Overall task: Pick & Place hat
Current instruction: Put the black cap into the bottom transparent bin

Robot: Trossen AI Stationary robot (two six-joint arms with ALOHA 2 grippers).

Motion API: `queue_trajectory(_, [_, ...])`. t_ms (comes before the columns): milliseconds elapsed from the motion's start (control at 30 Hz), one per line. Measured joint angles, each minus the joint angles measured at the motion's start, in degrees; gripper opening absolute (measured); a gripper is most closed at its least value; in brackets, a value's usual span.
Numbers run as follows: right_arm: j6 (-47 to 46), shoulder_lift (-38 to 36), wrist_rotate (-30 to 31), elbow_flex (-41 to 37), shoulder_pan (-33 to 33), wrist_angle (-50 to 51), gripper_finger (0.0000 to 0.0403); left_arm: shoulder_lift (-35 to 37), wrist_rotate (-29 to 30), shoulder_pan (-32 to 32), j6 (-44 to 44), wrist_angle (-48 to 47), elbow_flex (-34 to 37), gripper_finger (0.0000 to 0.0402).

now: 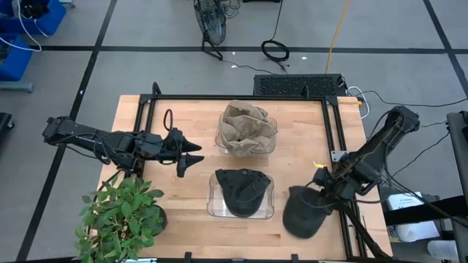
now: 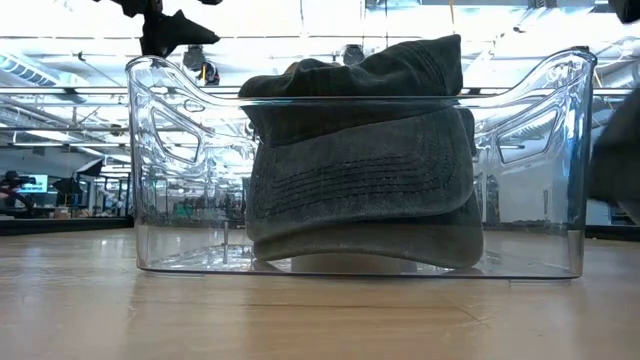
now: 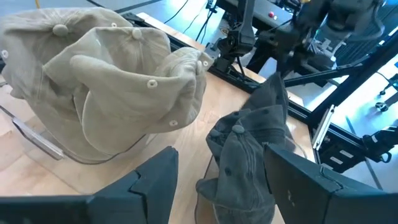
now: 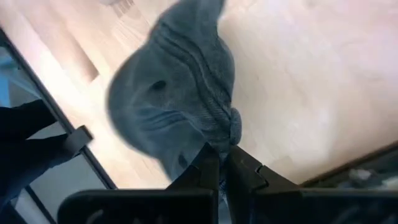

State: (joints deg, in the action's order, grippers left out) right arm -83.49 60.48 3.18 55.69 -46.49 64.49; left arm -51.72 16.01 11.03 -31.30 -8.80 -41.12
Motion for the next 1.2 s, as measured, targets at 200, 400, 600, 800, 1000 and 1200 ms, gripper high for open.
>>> queue_trajectory(200, [1.2,-0.3,6.5,9.4,0.0,7.5,0.0001,0.0,0.0,0.0,1.3,0.0,0.0,0.0234])
queue_trajectory(400, [5.9,-0.3,14.9,17.8,0.0,9.9,0.0,0.0,0.0,0.0,1.6,0.0,0.0,0.0234])
queue_trajectory(600, [14.9,0.2,24.0,22.7,0.4,5.2,0.0,0.0,0.0,0.0,1.6,0.0,0.0,0.0234])
queue_trajectory(800, [29.1,0.4,25.6,23.5,4.7,-8.3,0.0,0.0,0.0,0.0,1.5,-0.1,0.0,0.0234])
queue_trajectory(1000, [39.1,0.4,25.5,23.5,10.1,-19.1,0.0,0.0,0.0,0.0,1.0,-0.1,0.0,0.0234])
queue_trajectory(1200, [45.6,0.4,25.2,24.0,15.4,-24.7,0.0,0.0,0.0,0.0,1.0,0.0,0.0,0.0234])
